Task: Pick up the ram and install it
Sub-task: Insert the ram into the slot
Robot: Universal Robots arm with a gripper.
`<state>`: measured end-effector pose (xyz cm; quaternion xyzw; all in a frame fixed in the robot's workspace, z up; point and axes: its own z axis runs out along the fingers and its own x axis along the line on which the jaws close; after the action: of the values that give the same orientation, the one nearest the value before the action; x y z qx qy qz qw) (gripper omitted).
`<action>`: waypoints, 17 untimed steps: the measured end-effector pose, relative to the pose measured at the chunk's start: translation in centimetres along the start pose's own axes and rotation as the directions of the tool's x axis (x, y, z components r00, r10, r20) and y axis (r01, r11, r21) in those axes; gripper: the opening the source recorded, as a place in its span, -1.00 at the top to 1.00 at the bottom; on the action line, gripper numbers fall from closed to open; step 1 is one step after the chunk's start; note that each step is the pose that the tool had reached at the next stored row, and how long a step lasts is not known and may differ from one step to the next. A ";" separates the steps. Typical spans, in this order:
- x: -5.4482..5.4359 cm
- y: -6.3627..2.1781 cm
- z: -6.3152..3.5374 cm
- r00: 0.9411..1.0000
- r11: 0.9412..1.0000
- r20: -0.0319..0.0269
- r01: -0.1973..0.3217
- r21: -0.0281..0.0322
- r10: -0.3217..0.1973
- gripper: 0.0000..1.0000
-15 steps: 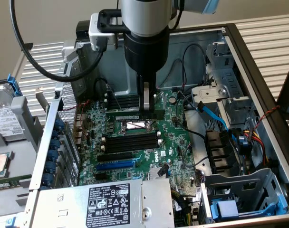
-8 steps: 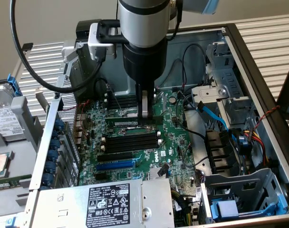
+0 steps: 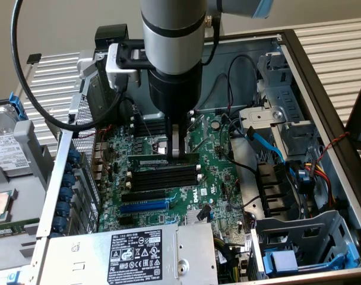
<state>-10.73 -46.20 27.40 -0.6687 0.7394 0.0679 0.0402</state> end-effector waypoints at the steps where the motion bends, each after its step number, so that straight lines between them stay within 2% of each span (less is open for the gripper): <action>1: 0.0 0.06 0.19 1.000 1.000 0.000 0.000 0.000 0.000 0.76; 9: 0.2 0.51 1.57 1.000 1.000 0.004 0.001 0.000 -0.001 0.76; 17: -0.2 0.55 2.15 1.000 1.000 0.003 0.020 -0.003 -0.020 0.76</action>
<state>-11.32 -45.64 25.33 -0.6758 0.7326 0.0698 0.0409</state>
